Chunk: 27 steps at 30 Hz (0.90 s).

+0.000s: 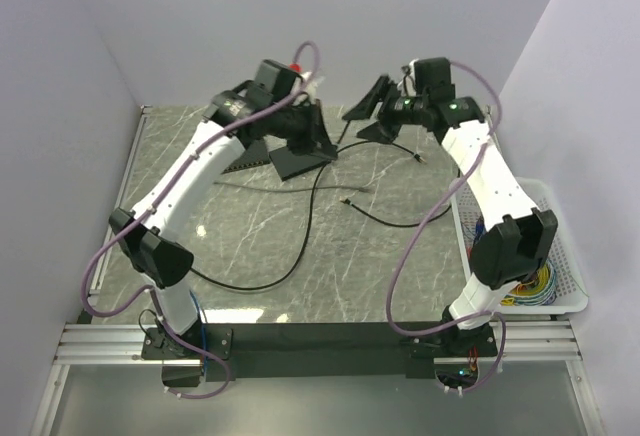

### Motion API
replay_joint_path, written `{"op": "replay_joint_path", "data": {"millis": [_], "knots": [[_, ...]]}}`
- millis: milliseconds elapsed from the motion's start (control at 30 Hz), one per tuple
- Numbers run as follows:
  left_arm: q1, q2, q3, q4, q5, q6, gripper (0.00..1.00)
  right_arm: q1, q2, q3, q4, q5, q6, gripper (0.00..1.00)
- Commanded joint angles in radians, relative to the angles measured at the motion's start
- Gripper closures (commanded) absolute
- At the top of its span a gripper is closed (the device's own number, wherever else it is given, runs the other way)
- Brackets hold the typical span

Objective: Insert the plug into the switch port

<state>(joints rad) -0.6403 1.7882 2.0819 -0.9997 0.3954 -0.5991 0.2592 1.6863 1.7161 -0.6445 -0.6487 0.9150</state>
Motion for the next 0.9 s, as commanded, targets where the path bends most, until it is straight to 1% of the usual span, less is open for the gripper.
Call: {"op": "replay_joint_path", "data": {"millis": [0,67,133,167,200,233,267,300,333,400,433,467,500,567,600,767,800,867], "knots": [[0.105,-0.079,-0.036,0.044,0.231,-0.094,0.99,-0.003,-0.08,0.181,-0.214,0.248,-0.295,0.24],[0.149,-0.072,-0.017,0.021,0.295,-0.116,0.99,0.008,-0.114,0.185,-0.221,0.29,-0.379,0.13],[0.181,-0.035,0.007,-0.057,0.384,-0.143,0.99,0.02,-0.179,0.145,-0.167,0.246,-0.445,0.12],[0.188,-0.017,0.041,-0.098,0.413,-0.146,1.0,0.047,-0.203,0.129,-0.114,0.233,-0.512,0.12],[0.191,0.002,0.062,-0.14,0.442,-0.136,1.0,0.063,-0.255,0.091,-0.081,0.218,-0.55,0.13],[0.195,0.049,0.093,-0.19,0.503,-0.12,1.0,0.083,-0.281,0.071,-0.048,0.187,-0.588,0.13],[0.197,0.068,0.159,-0.303,0.526,-0.104,1.0,0.101,-0.302,0.057,-0.023,0.166,-0.647,0.13],[0.199,0.082,0.185,-0.344,0.56,-0.075,1.0,0.133,-0.338,0.036,0.018,0.138,-0.675,0.14],[0.203,0.088,0.194,-0.373,0.639,-0.071,1.0,0.147,-0.352,0.03,0.034,0.115,-0.706,0.15],[0.22,0.057,0.141,-0.349,0.745,-0.094,0.99,0.167,-0.372,0.019,0.06,0.084,-0.766,0.19],[0.234,0.028,0.083,-0.334,0.788,-0.103,0.99,0.167,-0.37,0.025,0.062,0.061,-0.78,0.2],[0.241,0.016,0.054,-0.314,0.869,-0.111,0.99,0.167,-0.366,0.036,0.056,-0.003,-0.797,0.21],[0.246,0.007,0.032,-0.316,0.894,-0.122,0.99,0.167,-0.349,0.052,0.054,-0.04,-0.8,0.21],[0.269,-0.009,0.006,-0.32,0.928,-0.134,0.99,0.167,-0.332,0.063,0.061,-0.115,-0.789,0.21],[0.271,-0.013,0.004,-0.303,0.944,-0.149,1.0,0.166,-0.315,0.071,0.063,-0.191,-0.788,0.21],[0.269,-0.039,0.007,-0.261,0.978,-0.203,0.99,0.166,-0.26,0.077,0.065,-0.336,-0.794,0.21],[0.269,-0.047,-0.002,-0.252,0.987,-0.211,0.99,0.167,-0.24,0.08,0.068,-0.386,-0.786,0.22],[0.269,-0.059,-0.009,-0.214,0.991,-0.246,0.99,0.176,-0.229,0.08,0.08,-0.411,-0.771,0.23]]}}
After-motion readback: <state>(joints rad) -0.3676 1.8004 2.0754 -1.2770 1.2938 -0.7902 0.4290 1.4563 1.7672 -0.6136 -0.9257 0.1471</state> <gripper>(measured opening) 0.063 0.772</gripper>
